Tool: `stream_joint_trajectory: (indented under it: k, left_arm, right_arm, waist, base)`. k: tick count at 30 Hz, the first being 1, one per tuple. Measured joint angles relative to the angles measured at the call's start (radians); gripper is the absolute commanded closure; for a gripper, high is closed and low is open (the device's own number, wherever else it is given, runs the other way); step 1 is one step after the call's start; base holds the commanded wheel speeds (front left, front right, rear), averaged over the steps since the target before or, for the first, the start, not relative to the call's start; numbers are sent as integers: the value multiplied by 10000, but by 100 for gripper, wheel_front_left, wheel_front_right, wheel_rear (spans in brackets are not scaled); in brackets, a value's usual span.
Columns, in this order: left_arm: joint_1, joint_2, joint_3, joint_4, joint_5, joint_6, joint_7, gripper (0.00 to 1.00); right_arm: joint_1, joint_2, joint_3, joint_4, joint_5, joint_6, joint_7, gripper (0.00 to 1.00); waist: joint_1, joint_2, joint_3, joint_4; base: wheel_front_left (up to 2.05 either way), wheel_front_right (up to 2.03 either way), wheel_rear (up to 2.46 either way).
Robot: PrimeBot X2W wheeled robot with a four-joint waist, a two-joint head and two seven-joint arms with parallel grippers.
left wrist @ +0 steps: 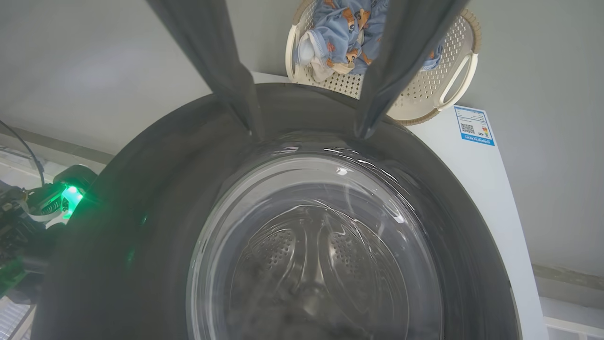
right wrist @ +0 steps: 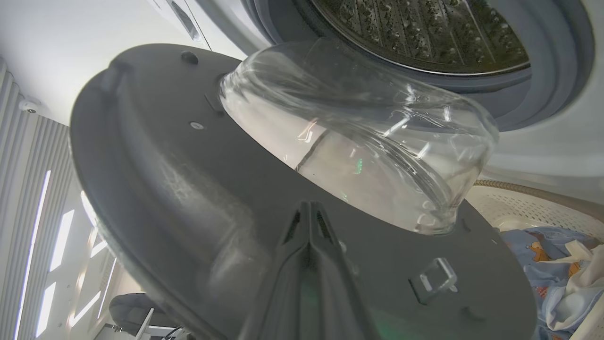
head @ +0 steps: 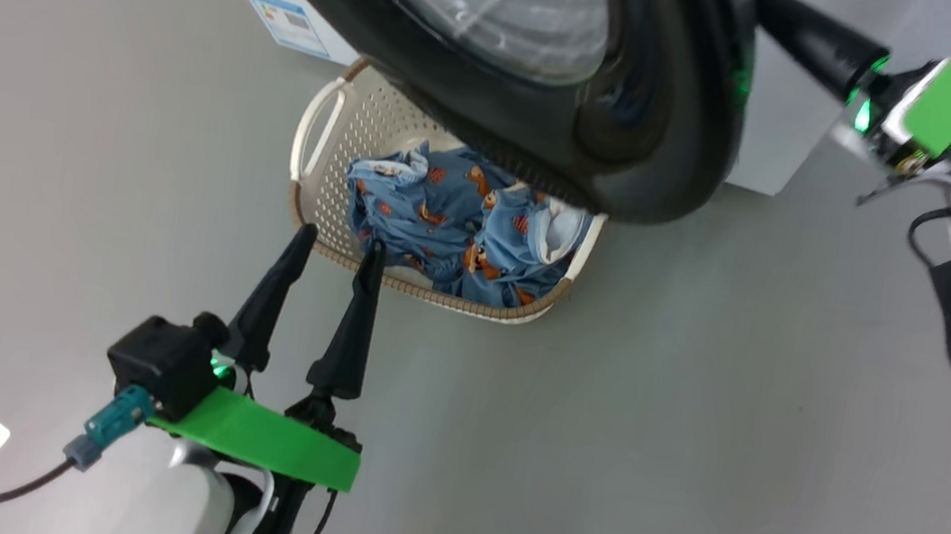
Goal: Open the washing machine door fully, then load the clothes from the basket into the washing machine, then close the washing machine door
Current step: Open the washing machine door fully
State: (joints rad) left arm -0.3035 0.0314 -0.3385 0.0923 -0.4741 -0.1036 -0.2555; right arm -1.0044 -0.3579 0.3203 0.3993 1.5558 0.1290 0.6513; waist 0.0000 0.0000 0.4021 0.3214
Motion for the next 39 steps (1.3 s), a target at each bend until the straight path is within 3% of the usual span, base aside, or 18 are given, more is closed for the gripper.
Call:
stream_joint_trajectory:
  k: [23, 36, 37, 39]
  left_arm:
    - [1058, 15, 370, 58, 222, -169, 0, 0]
    - [1215, 17, 460, 84, 311, -199, 0, 0]
    - [1220, 17, 462, 128, 314, -199, 0, 0]
    - [1264, 21, 481, 194, 370, -199, 0, 0]
  right_arm:
    - [2409, 897, 1244, -1718, 88, 0, 353, 100]
    - [2884, 1160, 1455, -1854, -25, 0, -73, 100]
    - [2943, 1154, 1450, -1804, -59, 0, -173, 97]
    - [3103, 1106, 1430, -1755, -81, 0, -368, 63]
  waist:
    - [0, 0, -1405, 181]
    - [0, 0, -1791, 202]
    - [0, 0, -1835, 175]
    - [0, 0, -1909, 95]
  base:
    - [0, 0, 0]
    - [0, 0, 0]
    - [0, 0, 0]
    - [0, 0, 0]
